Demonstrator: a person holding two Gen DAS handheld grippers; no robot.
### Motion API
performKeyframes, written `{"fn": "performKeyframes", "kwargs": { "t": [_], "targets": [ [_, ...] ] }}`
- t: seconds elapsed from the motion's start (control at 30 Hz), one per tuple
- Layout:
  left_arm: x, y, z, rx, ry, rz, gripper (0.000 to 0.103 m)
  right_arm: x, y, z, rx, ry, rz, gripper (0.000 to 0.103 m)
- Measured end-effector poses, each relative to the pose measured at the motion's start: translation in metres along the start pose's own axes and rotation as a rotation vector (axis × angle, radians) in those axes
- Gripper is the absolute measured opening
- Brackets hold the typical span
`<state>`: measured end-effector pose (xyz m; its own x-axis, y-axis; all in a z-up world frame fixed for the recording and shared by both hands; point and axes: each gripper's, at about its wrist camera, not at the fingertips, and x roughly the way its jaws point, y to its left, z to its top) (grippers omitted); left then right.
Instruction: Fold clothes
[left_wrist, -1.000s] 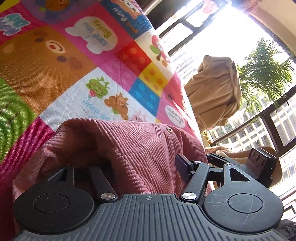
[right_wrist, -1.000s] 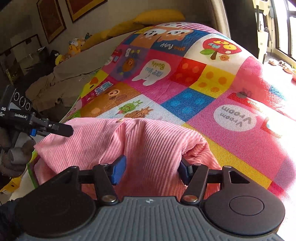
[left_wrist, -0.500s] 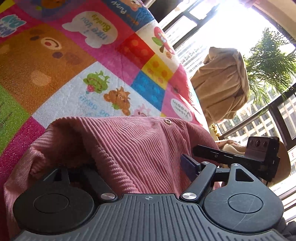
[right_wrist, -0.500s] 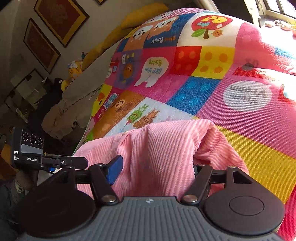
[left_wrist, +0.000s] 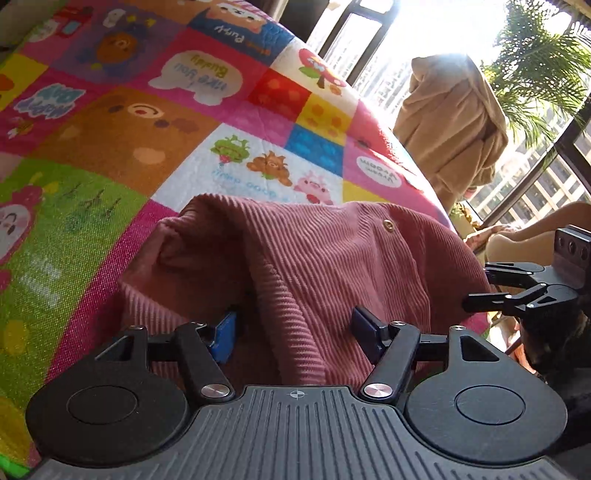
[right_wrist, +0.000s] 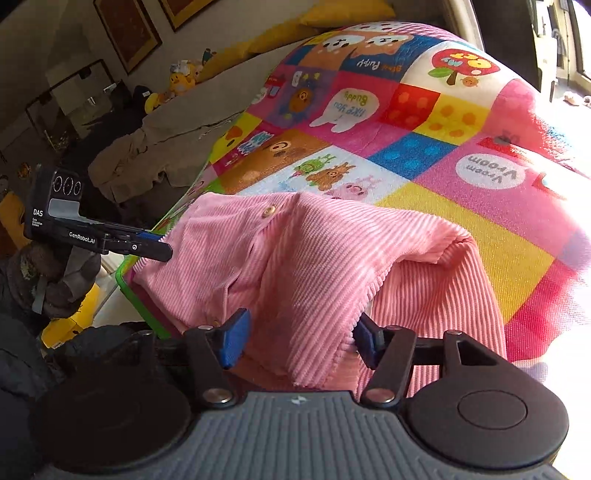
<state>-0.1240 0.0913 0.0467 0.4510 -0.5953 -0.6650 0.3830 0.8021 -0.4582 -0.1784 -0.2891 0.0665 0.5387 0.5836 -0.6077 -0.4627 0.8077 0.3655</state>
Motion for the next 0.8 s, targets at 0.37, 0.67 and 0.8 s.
{"fn": "performKeyframes", "kwargs": {
  "t": [0.37,0.67,0.8],
  "targets": [
    [0.022,0.001,0.025,-0.007,-0.056,-0.009,0.089,0.008,-0.016,0.027,0.028,-0.123,-0.103,0.071],
    [0.021,0.036,0.033,-0.189,-0.075,-0.137,0.093,0.024,-0.065,0.016,0.312,-0.005,-0.037,0.081],
    [0.045,0.044,0.044,-0.252,-0.004,-0.174,0.094,0.041,-0.089,0.031,0.465,0.009,0.084,0.088]
  ]
}}
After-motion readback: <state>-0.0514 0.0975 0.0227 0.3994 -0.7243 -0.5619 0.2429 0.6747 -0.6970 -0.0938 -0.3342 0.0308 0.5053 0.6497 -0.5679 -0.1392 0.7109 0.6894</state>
